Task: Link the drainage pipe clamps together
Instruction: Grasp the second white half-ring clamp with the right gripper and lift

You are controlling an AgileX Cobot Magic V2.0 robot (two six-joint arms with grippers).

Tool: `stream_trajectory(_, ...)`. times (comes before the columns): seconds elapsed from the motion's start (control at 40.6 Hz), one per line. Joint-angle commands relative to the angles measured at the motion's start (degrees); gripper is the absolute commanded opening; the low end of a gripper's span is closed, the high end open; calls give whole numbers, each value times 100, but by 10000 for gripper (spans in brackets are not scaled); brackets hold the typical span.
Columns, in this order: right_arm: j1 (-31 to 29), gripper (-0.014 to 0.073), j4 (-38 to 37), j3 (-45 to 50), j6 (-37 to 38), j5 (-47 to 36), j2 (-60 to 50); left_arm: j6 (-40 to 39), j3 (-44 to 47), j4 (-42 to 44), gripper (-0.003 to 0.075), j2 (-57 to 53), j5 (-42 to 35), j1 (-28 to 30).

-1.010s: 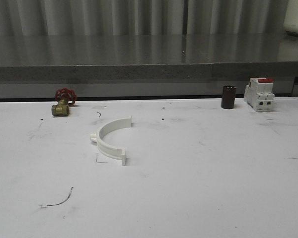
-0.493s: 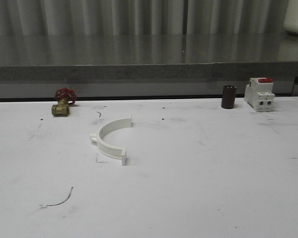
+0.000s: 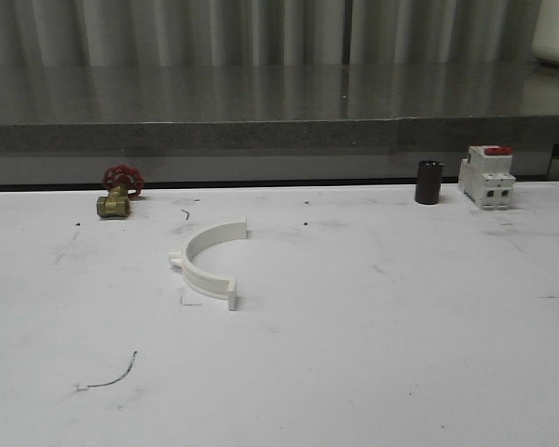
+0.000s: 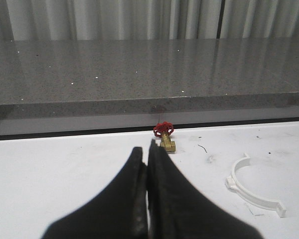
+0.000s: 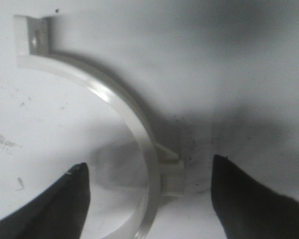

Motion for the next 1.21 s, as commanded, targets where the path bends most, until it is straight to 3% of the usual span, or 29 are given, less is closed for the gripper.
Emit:
stream_trajectory(0.0,-37,433,87,-174,-79,50,-233,3,-130,53,-20,59,-447,5)
stream_trajectory(0.345,-37,188,109,-174,-79,120,-221,3,-130,53,-20,59,-447,5)
stream_trajectory(0.493,-37,126,104,-174,-79,144,-221,3,-130,53,-20,59,-447,5)
stream_trajectory(0.813,-25,124,159,-174,22,230,-583,3,-130,53,-20,59,-447,5)
stream_trajectory(1.182,536,124,147,-174,990,554,-1992,3,-130,53,-20,59,-447,5)
